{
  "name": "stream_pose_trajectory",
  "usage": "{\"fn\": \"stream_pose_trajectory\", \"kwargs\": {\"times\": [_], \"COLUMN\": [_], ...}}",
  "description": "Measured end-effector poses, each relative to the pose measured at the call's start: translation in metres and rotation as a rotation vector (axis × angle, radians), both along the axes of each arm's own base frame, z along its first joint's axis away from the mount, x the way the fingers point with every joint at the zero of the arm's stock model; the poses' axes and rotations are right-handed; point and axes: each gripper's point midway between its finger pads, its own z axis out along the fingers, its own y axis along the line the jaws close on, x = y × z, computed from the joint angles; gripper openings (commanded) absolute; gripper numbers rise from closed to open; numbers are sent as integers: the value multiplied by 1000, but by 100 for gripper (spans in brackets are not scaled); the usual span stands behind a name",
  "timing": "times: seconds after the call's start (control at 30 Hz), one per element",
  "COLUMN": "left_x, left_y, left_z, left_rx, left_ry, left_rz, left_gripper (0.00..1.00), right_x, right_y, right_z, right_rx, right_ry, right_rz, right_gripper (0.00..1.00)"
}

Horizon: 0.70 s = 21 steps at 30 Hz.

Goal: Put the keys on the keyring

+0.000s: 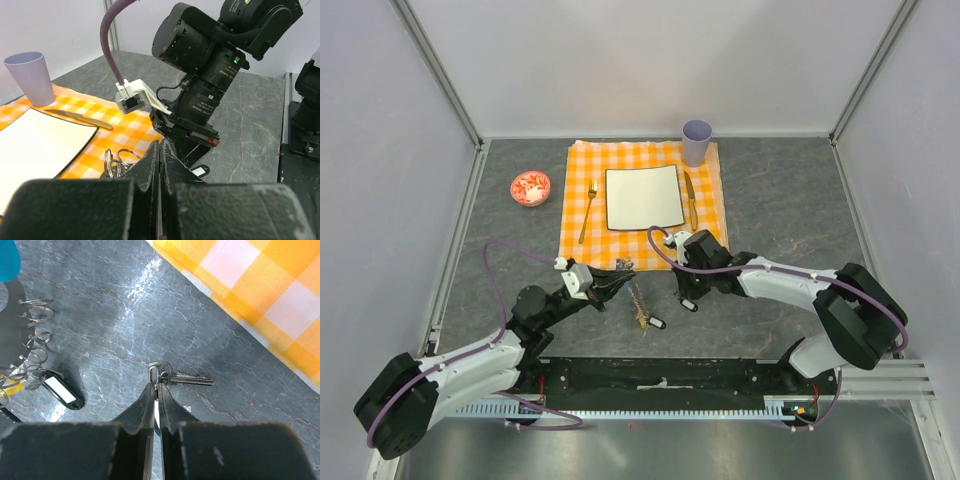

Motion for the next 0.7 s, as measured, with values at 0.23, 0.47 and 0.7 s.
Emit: {"fn": "stream_pose_trajectory", "kwargs": {"times": [0.23,0.47,0.7], "left_x": [-1,-1,-4], "left_y": [0,-1,-3], "left_z": [0,0,-2], "left_rx": [0,1,7], "left_ry": [-2,-2,-2], "left_rz": [-4,-7,-31], "left_gripper": [2,2,2], "right_x": [0,-4,4], "right_y": [1,-2,0], "right_z": [5,3,40], "right_rx": [18,17,85], "right_ry": [-10,6,-99], "right_rz": [-7,-19,-32], "right_gripper": [19,33,44]}}
